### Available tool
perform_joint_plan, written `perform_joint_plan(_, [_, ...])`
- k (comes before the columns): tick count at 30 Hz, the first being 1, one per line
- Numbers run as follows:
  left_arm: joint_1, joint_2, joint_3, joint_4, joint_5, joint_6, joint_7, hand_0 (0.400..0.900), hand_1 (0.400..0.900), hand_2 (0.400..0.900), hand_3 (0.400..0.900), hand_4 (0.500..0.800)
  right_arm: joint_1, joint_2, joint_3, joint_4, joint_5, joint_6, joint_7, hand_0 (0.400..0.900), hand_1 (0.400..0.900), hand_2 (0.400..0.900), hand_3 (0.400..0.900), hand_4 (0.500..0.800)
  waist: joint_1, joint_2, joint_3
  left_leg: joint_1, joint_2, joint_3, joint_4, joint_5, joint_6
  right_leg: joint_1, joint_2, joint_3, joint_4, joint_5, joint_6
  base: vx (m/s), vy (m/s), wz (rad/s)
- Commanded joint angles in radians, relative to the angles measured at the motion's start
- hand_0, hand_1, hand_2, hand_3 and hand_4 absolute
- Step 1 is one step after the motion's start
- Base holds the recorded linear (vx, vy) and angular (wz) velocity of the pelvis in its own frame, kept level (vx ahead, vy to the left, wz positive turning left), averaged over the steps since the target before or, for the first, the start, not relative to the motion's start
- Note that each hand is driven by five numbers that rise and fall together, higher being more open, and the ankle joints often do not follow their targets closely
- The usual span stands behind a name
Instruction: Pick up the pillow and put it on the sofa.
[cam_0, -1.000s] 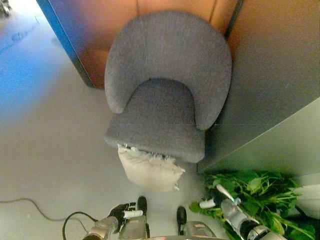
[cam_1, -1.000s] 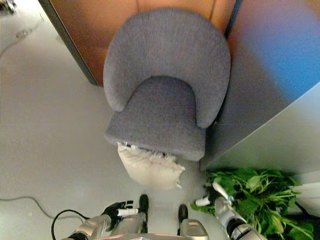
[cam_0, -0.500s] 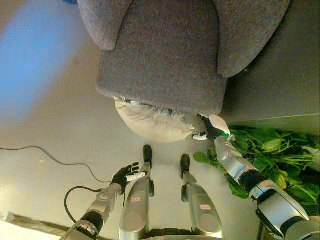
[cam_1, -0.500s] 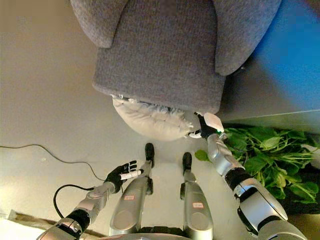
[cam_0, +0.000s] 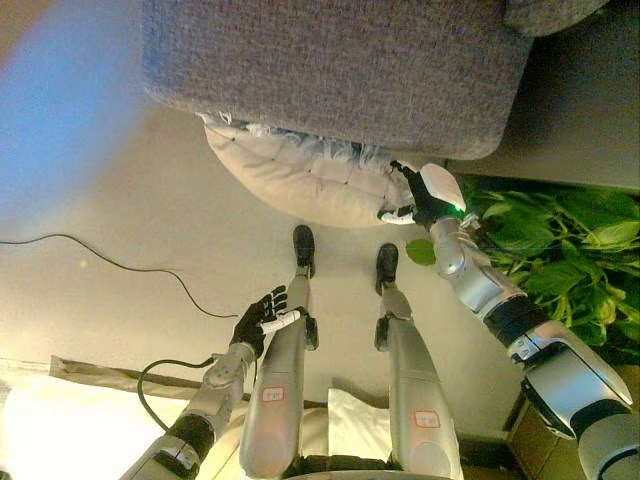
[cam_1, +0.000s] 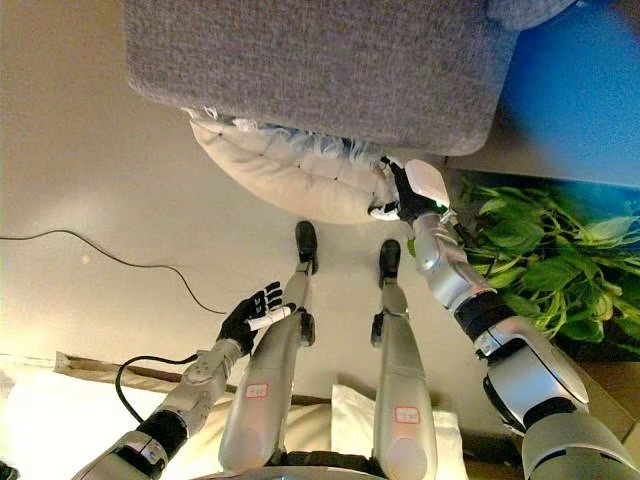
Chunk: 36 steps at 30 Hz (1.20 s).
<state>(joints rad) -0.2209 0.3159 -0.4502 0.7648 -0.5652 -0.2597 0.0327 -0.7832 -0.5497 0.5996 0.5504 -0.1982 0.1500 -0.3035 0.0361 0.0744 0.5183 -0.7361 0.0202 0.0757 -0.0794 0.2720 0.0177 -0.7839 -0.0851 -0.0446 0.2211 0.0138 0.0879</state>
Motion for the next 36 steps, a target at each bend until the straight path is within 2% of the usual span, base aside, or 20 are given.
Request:
perform_joint_plan(1, [0.06,-0.003,-0.06,-0.07,-0.011,-0.031,0.042,0.9,0.9,0.9,0.9,0.8,-0.033,-0.078,0.034,-0.149,0.017,-0.03,-0.024,0.9,0.9,0.9,0.9,0.8,-0.002,0.05,0.002,-0.05,-0.054,-0.002,0.003,-0.068,-0.06,-0.051,0.015,-0.03,-0.129,0.14,0.013,0.0,0.007,0.09])
perform_joint_plan(4, [0.065,-0.001,-0.069,-0.088,-0.006,-0.03,0.055,0.9,0.9,0.9,0.9,0.8,-0.05,-0.062,0.044,-0.168,0.031,-0.013,-0.023,0.9,0.9,0.9,0.9,0.8,0.002,0.058,0.002,-0.07,-0.053,-0.006,0.001,-0.066,-0.062,-0.073,0.012,-0.029,-0.128,0.137,0.013,0.0,0.012,0.04])
perform_joint_plan(5, [0.066,0.0,-0.071,-0.087,-0.008,-0.035,0.054,0.9,0.9,0.9,0.9,0.8,-0.055,-0.06,0.046,-0.169,0.031,-0.013,-0.024,0.78,0.78,0.78,0.78,0.728,0.003,0.059,0.002,-0.074,-0.052,-0.006,0.0,-0.066,-0.063,-0.075,0.011,-0.029,-0.129,0.137,0.013,0.0,0.0,0.0])
perform_joint_plan(6, [0.067,0.001,-0.073,-0.087,-0.01,-0.042,0.053,0.9,0.9,0.9,0.9,0.8,-0.062,-0.059,0.047,-0.166,0.033,-0.014,-0.021,0.4,0.4,0.4,0.4,0.5,0.004,0.061,0.002,-0.076,-0.052,-0.008,-0.001,-0.066,-0.064,-0.077,0.01,-0.03,-0.13,0.135,0.013,0.0,0.0,0.0])
perform_joint_plan(10, [0.074,-0.008,-0.076,-0.077,-0.004,-0.063,0.055,0.9,0.9,0.9,0.9,0.8,-0.077,-0.046,0.065,-0.146,0.028,-0.016,-0.025,0.4,0.4,0.4,0.4,0.5,0.009,0.061,0.002,-0.07,-0.056,-0.013,-0.002,-0.063,-0.065,-0.067,0.011,-0.035,-0.13,0.133,0.013,-0.02,0.01,-0.03])
perform_joint_plan(18, [0.078,-0.014,-0.087,-0.069,-0.002,-0.052,0.043,0.9,0.9,0.9,0.9,0.8,-0.088,-0.042,0.066,-0.094,0.053,-0.019,-0.021,0.4,0.4,0.4,0.4,0.5,0.013,0.06,0.002,-0.003,-0.062,-0.022,-0.004,-0.074,-0.064,-0.006,0.005,-0.047,-0.131,0.132,0.013,-0.01,0.001,-0.01])
perform_joint_plan(23, [0.078,-0.017,-0.083,-0.034,-0.009,-0.049,0.019,0.9,0.9,0.9,0.9,0.8,-0.073,-0.029,0.065,-0.077,0.069,-0.037,-0.008,0.4,0.4,0.4,0.4,0.5,0.012,0.049,0.002,0.089,-0.064,-0.038,-0.005,-0.091,-0.06,0.079,0.012,-0.055,-0.121,0.107,0.006,-0.03,-0.02,-0.06])
perform_joint_plan(27, [0.073,-0.022,-0.061,0.003,0.003,-0.03,-0.002,0.9,0.9,0.9,0.9,0.8,-0.045,-0.024,0.057,-0.089,0.074,-0.065,0.006,0.4,0.4,0.4,0.4,0.5,0.012,0.033,0.002,0.167,-0.061,-0.042,-0.004,-0.102,-0.059,0.154,0.013,-0.063,-0.118,0.094,0.006,-0.02,-0.037,-0.05])
perform_joint_plan(31, [0.08,-0.029,-0.003,0.073,0.049,0.021,-0.039,0.9,0.9,0.9,0.9,0.8,0.028,-0.011,0.041,-0.16,0.081,-0.075,0.056,0.4,0.4,0.4,0.4,0.5,0.009,-0.011,0.002,0.337,-0.049,-0.039,-0.002,-0.141,-0.062,0.323,0.01,-0.074,-0.123,0.06,0.01,0.05,-0.076,-0.07])
perform_joint_plan(35, [0.103,-0.02,0.046,0.125,0.087,0.064,-0.062,0.9,0.9,0.9,0.9,0.8,0.097,-0.036,0.018,-0.277,0.103,-0.071,0.105,0.4,0.4,0.4,0.4,0.5,0.013,-0.053,-0.063,0.438,-0.039,-0.033,0.0,-0.181,-0.063,0.43,0.016,-0.075,-0.137,0.032,0.013,0.12,-0.08,-0.05])
perform_joint_plan(36, [0.107,-0.019,0.053,0.133,0.093,0.063,-0.064,0.9,0.9,0.9,0.9,0.8,0.107,-0.041,0.012,-0.296,0.103,-0.079,0.108,0.4,0.4,0.4,0.4,0.5,0.013,-0.059,-0.074,0.448,-0.037,-0.032,-0.001,-0.186,-0.064,0.442,0.018,-0.074,-0.143,0.032,0.013,0.22,-0.105,-0.02])
